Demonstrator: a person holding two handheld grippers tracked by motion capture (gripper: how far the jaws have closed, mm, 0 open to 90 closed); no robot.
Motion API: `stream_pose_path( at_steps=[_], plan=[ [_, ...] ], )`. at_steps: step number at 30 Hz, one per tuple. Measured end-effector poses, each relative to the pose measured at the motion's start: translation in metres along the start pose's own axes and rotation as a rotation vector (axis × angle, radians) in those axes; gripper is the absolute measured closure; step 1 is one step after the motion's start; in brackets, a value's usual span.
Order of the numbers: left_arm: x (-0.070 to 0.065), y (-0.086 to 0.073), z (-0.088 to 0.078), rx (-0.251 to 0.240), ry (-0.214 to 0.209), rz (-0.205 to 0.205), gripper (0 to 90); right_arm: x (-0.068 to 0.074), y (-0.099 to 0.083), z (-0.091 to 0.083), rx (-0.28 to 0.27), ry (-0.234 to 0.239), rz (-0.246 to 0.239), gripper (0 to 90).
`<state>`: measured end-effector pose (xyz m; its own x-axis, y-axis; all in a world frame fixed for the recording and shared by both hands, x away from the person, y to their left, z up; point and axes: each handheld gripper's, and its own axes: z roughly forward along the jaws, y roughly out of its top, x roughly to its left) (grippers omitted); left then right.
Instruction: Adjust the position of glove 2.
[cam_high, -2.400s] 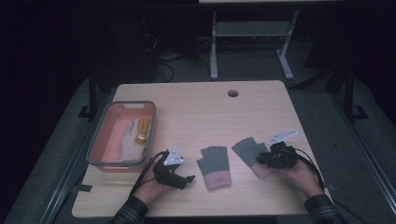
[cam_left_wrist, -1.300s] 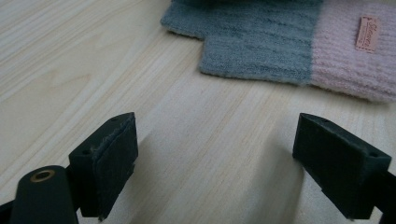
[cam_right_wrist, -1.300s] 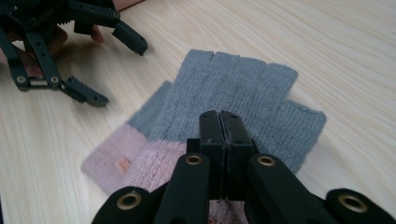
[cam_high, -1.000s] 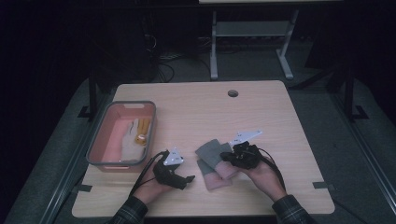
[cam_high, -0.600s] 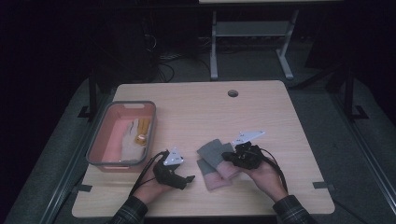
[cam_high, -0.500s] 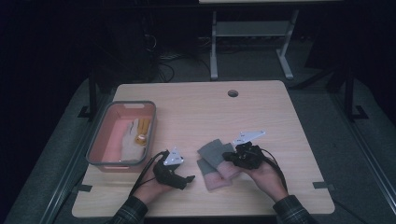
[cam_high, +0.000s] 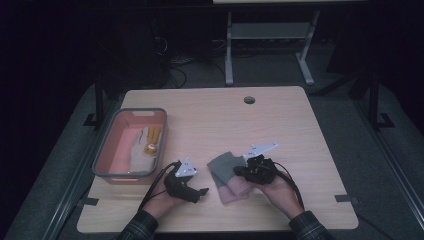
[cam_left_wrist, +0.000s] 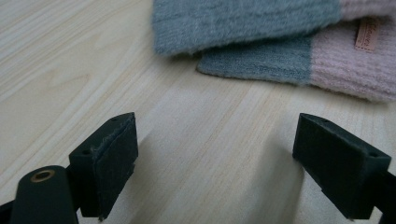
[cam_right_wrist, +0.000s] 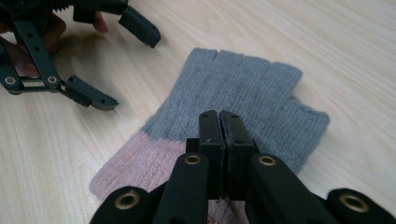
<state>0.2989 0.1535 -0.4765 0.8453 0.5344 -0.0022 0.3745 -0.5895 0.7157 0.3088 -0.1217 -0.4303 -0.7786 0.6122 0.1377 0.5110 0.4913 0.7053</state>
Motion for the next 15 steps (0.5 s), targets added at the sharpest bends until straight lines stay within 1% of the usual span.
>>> stream_pose_path(
  at_steps=[2, 3, 4, 5, 6, 7, 8, 9, 10, 11, 12, 13, 14, 15],
  plan=[
    [0.000, 0.002, -0.001, 0.018, 0.002, 0.000, 14.1, 0.001, 0.000, 0.003, 0.006, 0.004, 0.000, 86.9],
    [0.000, 0.003, -0.001, 0.019, 0.004, -0.013, 14.3, 0.001, 0.000, 0.003, 0.003, 0.012, 0.001, 84.5],
    [0.000, 0.004, -0.002, 0.025, 0.006, -0.026, 16.1, 0.001, 0.000, 0.003, 0.000, 0.015, 0.001, 78.9],
    [0.001, 0.005, -0.003, 0.025, 0.003, -0.034, 18.9, -0.002, -0.001, -0.002, -0.013, 0.010, 0.003, 77.5],
    [0.000, 0.006, -0.006, 0.008, -0.002, -0.037, 23.4, -0.005, -0.002, -0.005, -0.015, 0.001, 0.010, 78.5],
    [0.000, 0.008, -0.009, -0.012, -0.007, -0.037, 23.4, -0.005, -0.002, -0.005, -0.015, 0.001, 0.010, 78.5],
    [-0.002, 0.011, -0.012, -0.030, -0.016, -0.034, 27.7, -0.009, -0.004, -0.008, -0.016, -0.012, 0.009, 82.8],
    [-0.005, 0.013, -0.015, -0.048, -0.029, -0.042, 37.3, -0.014, -0.007, -0.012, -0.010, -0.026, 0.014, 86.6],
    [-0.006, 0.015, -0.017, -0.051, -0.041, -0.029, 44.9, -0.019, -0.010, -0.015, -0.006, -0.035, 0.022, 88.9],
    [-0.009, 0.018, -0.018, -0.049, -0.056, -0.022, 58.6, -0.028, -0.017, -0.021, 0.016, -0.055, 0.031, 90.0],
    [-0.011, 0.019, -0.018, -0.045, -0.069, -0.022, 58.6, -0.028, -0.017, -0.021, 0.016, -0.055, 0.031, 90.0],
    [-0.016, 0.023, -0.018, -0.040, -0.098, -0.021, 64.4, -0.031, -0.020, -0.022, 0.024, -0.056, 0.033, 90.0],
    [-0.021, 0.025, -0.016, -0.040, -0.109, -0.023, 71.5, -0.036, -0.025, -0.024, 0.048, -0.062, 0.038, 90.0],
    [-0.025, 0.027, -0.016, -0.035, -0.120, -0.009, 75.3, -0.038, -0.029, -0.025, 0.058, -0.064, 0.033, 90.0]
  ],
)
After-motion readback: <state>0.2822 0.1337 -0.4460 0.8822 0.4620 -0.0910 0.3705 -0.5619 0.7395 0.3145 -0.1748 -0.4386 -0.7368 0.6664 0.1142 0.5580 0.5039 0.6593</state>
